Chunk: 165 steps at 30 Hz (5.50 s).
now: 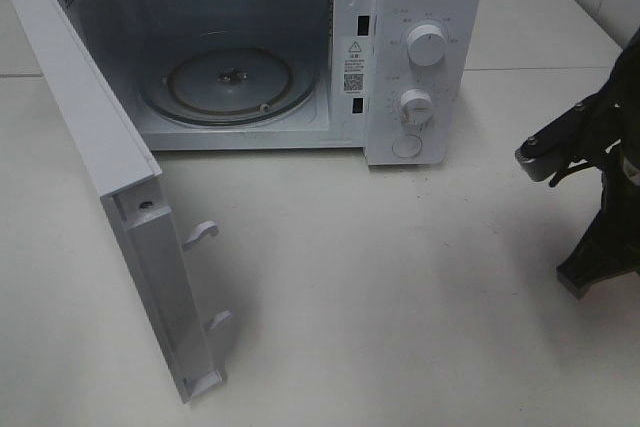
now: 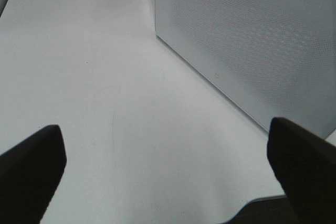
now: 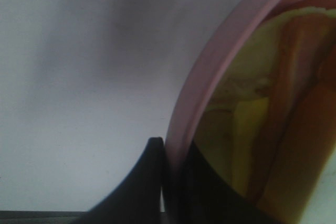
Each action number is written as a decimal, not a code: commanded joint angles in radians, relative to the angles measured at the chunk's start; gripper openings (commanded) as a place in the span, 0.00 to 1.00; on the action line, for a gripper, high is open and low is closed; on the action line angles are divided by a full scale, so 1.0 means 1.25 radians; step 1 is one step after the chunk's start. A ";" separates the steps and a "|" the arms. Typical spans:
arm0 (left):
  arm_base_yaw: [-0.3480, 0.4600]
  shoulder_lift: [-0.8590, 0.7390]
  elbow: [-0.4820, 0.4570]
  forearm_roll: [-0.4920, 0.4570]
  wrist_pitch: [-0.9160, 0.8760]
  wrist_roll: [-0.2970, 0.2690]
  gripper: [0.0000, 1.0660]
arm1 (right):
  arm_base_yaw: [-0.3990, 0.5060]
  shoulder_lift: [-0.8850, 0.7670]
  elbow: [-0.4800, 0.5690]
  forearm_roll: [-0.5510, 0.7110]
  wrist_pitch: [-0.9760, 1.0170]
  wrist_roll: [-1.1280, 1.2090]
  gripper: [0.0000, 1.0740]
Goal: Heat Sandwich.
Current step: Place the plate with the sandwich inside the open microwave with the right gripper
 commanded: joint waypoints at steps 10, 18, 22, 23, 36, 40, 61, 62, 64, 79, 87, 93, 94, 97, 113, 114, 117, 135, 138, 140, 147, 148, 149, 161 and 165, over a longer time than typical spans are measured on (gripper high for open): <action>0.002 -0.018 0.002 -0.003 -0.011 -0.005 0.94 | 0.134 -0.014 0.046 -0.019 0.038 0.003 0.00; 0.002 -0.018 0.002 -0.003 -0.011 -0.005 0.94 | 0.227 -0.054 0.075 -0.019 0.037 0.004 0.00; 0.002 -0.018 0.002 -0.003 -0.011 -0.005 0.94 | 0.274 -0.097 0.086 -0.019 0.037 -0.004 0.00; 0.002 -0.018 0.002 -0.003 -0.011 -0.005 0.94 | 0.287 -0.105 0.090 -0.019 0.037 -0.007 0.00; 0.002 -0.018 0.002 -0.003 -0.011 -0.005 0.94 | 0.426 -0.186 0.101 -0.023 0.018 -0.118 0.00; 0.002 -0.018 0.002 -0.003 -0.011 -0.005 0.94 | 0.454 -0.190 0.106 -0.022 0.005 -0.174 0.00; 0.002 -0.018 0.002 -0.003 -0.011 -0.005 0.94 | 0.457 -0.190 0.106 -0.022 -0.131 -0.521 0.00; 0.002 -0.018 0.002 -0.003 -0.011 -0.005 0.94 | 0.457 -0.190 0.106 -0.024 -0.132 -0.530 0.00; 0.002 -0.018 0.002 -0.003 -0.011 -0.005 0.94 | 0.457 -0.190 0.106 -0.024 -0.134 -0.544 0.00; 0.002 -0.018 0.002 -0.003 -0.011 -0.005 0.94 | 0.454 -0.190 0.106 -0.020 -0.264 -0.749 0.00; 0.002 -0.018 0.002 -0.003 -0.011 -0.005 0.94 | 0.438 -0.190 0.106 -0.018 -0.295 -0.831 0.00; 0.002 -0.018 0.002 -0.003 -0.011 -0.005 0.94 | 0.378 -0.190 0.106 0.025 -0.321 -0.936 0.00; 0.002 -0.018 0.002 -0.003 -0.011 -0.005 0.94 | 0.368 -0.190 0.105 0.040 -0.327 -0.967 0.00; 0.002 -0.018 0.002 -0.003 -0.011 -0.005 0.94 | 0.327 -0.190 0.105 0.080 -0.357 -1.058 0.00; 0.002 -0.018 0.002 -0.003 -0.011 -0.005 0.94 | 0.222 -0.181 0.103 0.153 -0.414 -1.237 0.00; 0.002 -0.018 0.002 -0.003 -0.011 -0.005 0.94 | 0.222 -0.174 0.103 0.155 -0.416 -1.243 0.00; 0.002 -0.018 0.002 -0.003 -0.011 -0.005 0.94 | 0.222 -0.154 0.095 0.156 -0.421 -1.246 0.00; 0.002 -0.018 0.002 -0.003 -0.011 -0.005 0.94 | 0.225 0.046 -0.094 0.170 -0.445 -1.257 0.00; 0.002 -0.018 0.002 -0.003 -0.011 -0.005 0.94 | 0.225 0.084 -0.138 0.170 -0.445 -1.257 0.00; 0.002 -0.018 0.002 -0.003 -0.011 -0.005 0.94 | 0.225 0.092 -0.149 0.170 -0.445 -1.257 0.00; 0.002 -0.018 0.002 -0.003 -0.011 -0.005 0.94 | 0.225 0.159 -0.225 0.190 -0.445 -1.258 0.01; 0.002 -0.018 0.002 -0.003 -0.011 -0.005 0.94 | 0.225 0.168 -0.234 0.190 -0.445 -1.258 0.01; 0.002 -0.018 0.002 -0.003 -0.011 -0.005 0.94 | 0.225 0.168 -0.234 0.190 -0.445 -1.258 0.01; 0.002 -0.018 0.002 -0.003 -0.011 -0.005 0.94 | 0.225 0.272 -0.370 0.190 -0.410 -1.258 0.02; 0.002 -0.018 0.002 -0.003 -0.011 -0.005 0.94 | 0.225 0.303 -0.413 0.190 -0.384 -1.254 0.03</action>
